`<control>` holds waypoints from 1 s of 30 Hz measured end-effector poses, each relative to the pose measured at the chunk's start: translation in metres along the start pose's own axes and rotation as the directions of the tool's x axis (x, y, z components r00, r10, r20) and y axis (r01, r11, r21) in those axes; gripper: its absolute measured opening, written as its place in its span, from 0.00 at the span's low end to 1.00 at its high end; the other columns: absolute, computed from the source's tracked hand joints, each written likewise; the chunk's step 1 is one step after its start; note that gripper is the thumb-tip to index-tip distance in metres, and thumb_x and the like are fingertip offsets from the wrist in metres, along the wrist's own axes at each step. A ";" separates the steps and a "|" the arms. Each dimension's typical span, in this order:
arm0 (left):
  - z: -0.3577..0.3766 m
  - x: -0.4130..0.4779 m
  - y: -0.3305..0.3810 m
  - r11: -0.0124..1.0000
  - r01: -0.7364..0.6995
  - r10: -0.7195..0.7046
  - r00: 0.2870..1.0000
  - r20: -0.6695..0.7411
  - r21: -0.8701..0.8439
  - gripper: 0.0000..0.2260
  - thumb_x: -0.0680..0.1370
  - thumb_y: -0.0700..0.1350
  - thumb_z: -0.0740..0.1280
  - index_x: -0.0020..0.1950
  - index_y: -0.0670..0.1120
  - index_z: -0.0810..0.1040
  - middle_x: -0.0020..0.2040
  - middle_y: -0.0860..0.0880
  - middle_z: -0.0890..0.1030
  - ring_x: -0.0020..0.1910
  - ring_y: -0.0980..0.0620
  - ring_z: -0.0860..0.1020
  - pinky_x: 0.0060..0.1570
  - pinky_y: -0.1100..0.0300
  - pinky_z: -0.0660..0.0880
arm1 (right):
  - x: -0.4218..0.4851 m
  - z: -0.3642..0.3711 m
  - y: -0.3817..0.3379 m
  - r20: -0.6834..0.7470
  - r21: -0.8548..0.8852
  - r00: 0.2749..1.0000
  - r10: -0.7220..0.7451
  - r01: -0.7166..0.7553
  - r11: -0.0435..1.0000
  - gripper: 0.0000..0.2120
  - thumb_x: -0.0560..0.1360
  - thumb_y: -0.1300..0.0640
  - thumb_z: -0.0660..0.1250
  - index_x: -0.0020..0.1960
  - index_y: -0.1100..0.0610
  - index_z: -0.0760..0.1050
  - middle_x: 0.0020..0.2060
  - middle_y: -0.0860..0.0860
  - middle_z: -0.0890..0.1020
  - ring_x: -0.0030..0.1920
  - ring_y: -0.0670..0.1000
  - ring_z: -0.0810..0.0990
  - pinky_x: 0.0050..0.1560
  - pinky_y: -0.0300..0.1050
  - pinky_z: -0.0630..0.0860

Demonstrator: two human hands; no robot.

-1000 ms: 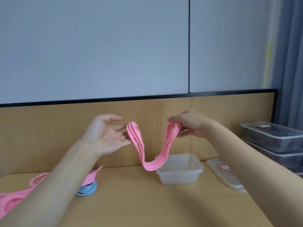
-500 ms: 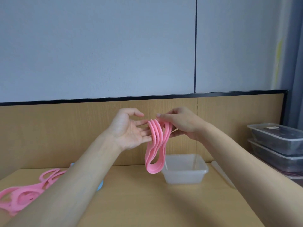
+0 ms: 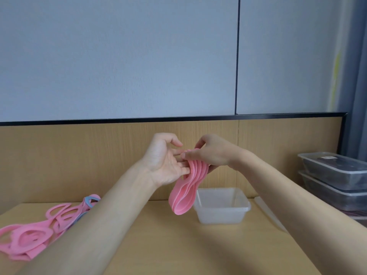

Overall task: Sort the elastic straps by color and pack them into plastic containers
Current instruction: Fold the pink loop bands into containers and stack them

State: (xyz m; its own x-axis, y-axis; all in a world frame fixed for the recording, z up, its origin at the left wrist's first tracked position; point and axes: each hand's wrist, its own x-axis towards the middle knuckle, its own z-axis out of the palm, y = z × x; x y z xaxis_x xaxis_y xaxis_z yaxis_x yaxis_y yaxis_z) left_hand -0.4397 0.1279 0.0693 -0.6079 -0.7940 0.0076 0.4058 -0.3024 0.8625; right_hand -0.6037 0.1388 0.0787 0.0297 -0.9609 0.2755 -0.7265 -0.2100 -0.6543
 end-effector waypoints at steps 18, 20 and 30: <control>-0.085 -0.011 -0.059 0.902 0.202 -0.072 0.942 -0.328 0.382 0.20 0.80 0.50 0.59 0.64 0.36 0.70 0.39 0.38 0.84 0.31 0.44 0.81 0.28 0.58 0.72 | 0.005 -0.013 -0.005 -0.265 -0.140 0.960 -0.088 0.052 0.989 0.21 0.67 0.45 0.74 0.54 0.55 0.79 0.44 0.49 0.83 0.41 0.46 0.81 0.35 0.40 0.77; -0.086 -0.007 -0.064 0.918 0.248 -0.156 0.944 -0.292 0.309 0.24 0.82 0.53 0.57 0.66 0.34 0.67 0.47 0.34 0.85 0.37 0.41 0.84 0.29 0.57 0.75 | 0.000 -0.013 -0.012 -0.279 -0.150 0.952 -0.124 0.084 0.985 0.22 0.67 0.45 0.75 0.57 0.52 0.77 0.46 0.47 0.81 0.42 0.46 0.82 0.35 0.41 0.78; -0.070 -0.001 -0.067 0.974 0.211 -0.200 0.973 -0.117 0.088 0.35 0.81 0.62 0.57 0.67 0.30 0.73 0.59 0.31 0.81 0.59 0.37 0.82 0.56 0.47 0.79 | -0.034 -0.012 -0.033 -0.085 0.027 0.977 -0.193 0.196 0.980 0.19 0.62 0.49 0.72 0.53 0.50 0.80 0.40 0.48 0.86 0.35 0.46 0.83 0.36 0.41 0.80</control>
State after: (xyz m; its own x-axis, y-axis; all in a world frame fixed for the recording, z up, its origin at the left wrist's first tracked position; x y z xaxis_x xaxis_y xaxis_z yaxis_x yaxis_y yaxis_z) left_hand -0.4185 0.1117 -0.0236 -0.5928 -0.7735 -0.2242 0.2071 -0.4154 0.8858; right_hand -0.5888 0.1802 0.0994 0.1112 -0.8833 0.4554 -0.6880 -0.3991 -0.6061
